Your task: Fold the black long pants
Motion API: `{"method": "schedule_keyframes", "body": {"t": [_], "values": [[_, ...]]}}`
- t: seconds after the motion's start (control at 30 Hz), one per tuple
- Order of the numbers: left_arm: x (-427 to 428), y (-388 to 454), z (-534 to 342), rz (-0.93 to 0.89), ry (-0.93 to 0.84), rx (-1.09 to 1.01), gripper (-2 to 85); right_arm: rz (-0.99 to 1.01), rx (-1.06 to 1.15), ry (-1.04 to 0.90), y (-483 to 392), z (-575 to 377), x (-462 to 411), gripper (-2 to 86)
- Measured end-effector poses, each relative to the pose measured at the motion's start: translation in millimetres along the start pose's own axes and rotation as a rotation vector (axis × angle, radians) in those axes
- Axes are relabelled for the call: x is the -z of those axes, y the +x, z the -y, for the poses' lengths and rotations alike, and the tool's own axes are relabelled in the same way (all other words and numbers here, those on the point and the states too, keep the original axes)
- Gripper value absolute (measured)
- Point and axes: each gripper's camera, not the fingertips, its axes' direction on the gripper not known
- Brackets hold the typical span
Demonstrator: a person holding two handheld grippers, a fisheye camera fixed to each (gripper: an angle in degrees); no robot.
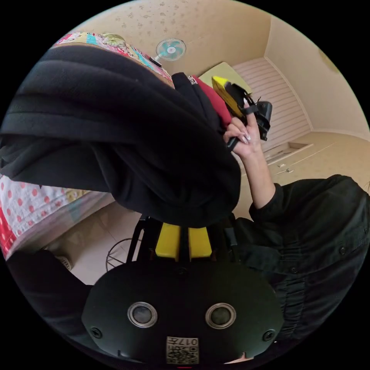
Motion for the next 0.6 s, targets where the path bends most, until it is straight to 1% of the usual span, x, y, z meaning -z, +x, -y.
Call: {"method": "schedule_keyframes", "body": {"t": [0.03, 0.1, 0.17, 0.2, 0.27, 0.33, 0.43, 0.47, 0.53, 0.6], "values": [[-6.8, 3.8, -0.9, 0.009, -0.023, -0.009, -0.9, 0.026, -0.001, -0.022, 0.6, 4.1, -11.2, 5.5], [-31.7, 10.4, 0.5, 0.053, -0.125, -0.019, -0.8, 0.161, -0.003, -0.165, 2.8, 30.3, -67.0, 9.4], [-45.0, 9.9, 2.5, 0.085, -0.192, -0.009, -0.8, 0.234, 0.002, -0.255, 0.1, 54.1, -109.3, 11.3], [-49.4, 9.0, 2.4, 0.105, -0.205, -0.004, -0.8, 0.226, -0.015, -0.273, -2.1, 69.0, -132.0, 12.0], [-52.1, 4.0, 1.5, 0.102, -0.203, 0.023, -0.8, 0.170, -0.032, -0.281, -7.2, 90.7, -160.6, 12.6], [-53.2, -2.3, 0.3, 0.083, -0.195, 0.053, -0.8, 0.102, -0.015, -0.331, -12.0, 108.9, -189.2, 13.1], [-52.8, -8.8, -3.1, 0.067, -0.189, 0.090, -0.9, -0.054, 0.031, -0.489, -7.1, 119.0, -236.7, 11.8], [-50.2, -11.0, -5.0, 0.054, -0.185, 0.105, -0.9, -0.128, 0.037, -0.534, 1.8, 116.0, -245.1, 9.3], [-41.1, -15.2, -8.7, 0.051, -0.178, 0.150, -0.9, -0.075, -0.015, -0.482, 24.2, 111.5, -226.9, 6.2], [-22.2, -20.2, -14.5, 0.042, -0.159, 0.188, -0.9, 0.173, -0.221, -0.302, 81.1, 98.0, -171.8, 4.4]]}}
